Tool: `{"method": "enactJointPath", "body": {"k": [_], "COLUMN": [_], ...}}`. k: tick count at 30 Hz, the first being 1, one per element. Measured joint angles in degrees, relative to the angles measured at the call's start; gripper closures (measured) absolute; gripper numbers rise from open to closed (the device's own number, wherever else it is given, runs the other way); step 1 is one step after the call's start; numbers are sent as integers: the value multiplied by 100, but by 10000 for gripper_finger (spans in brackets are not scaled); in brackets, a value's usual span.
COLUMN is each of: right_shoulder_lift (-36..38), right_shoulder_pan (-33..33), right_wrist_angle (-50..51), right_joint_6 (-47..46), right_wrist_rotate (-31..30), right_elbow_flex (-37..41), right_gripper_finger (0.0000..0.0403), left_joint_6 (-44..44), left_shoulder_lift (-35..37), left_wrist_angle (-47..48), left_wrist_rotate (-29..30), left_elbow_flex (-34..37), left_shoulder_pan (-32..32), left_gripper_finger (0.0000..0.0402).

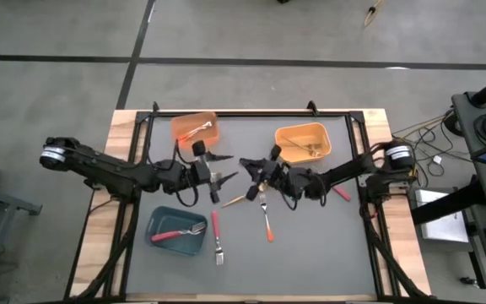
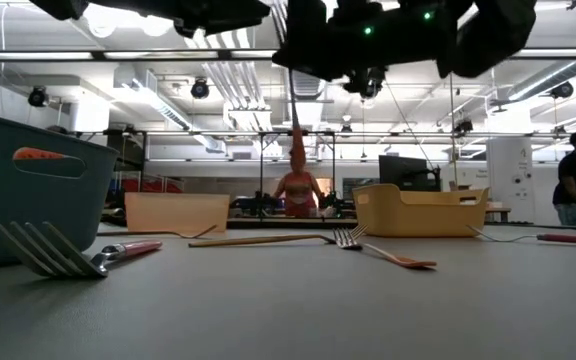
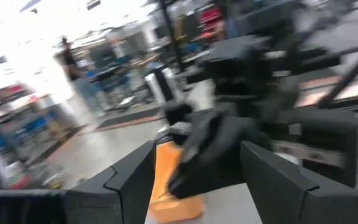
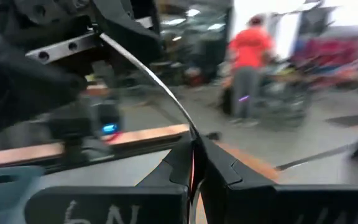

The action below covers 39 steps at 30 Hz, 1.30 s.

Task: Sort silverware by color (type)
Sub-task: Put the orange fork into the orange bin

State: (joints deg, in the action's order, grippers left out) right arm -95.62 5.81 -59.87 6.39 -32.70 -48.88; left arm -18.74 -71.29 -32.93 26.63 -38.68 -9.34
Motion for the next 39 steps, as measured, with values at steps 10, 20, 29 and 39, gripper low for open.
{"method": "enactJointPath", "body": {"k": [10, 20, 29, 39], "right_shoulder_lift": [464, 464, 464, 459], "right_shoulder_pan": [-191, -198, -178, -158], "right_wrist_angle": [884, 1041, 1156, 1428], "right_joint_6": [-801, -893, -790, -838], "right_wrist_rotate": [1881, 2109, 2119, 2327], "right_elbow_flex": [4, -13, -13, -12], "right_gripper_finger": [394, 394, 394, 394], "left_joint_6": [125, 418, 592, 790], "left_shoulder_lift": [-302, -704, -1310, -1359], "left_wrist_angle": [-532, -1082, -1018, -927], "left_wrist_rotate": [-511, -1006, -1149, -1299], "left_elbow_flex": [-2, -13, -382, -360], "left_shoulder_pan": [61, 161, 167, 152], "left_gripper_finger": [187, 187, 215, 335]}}
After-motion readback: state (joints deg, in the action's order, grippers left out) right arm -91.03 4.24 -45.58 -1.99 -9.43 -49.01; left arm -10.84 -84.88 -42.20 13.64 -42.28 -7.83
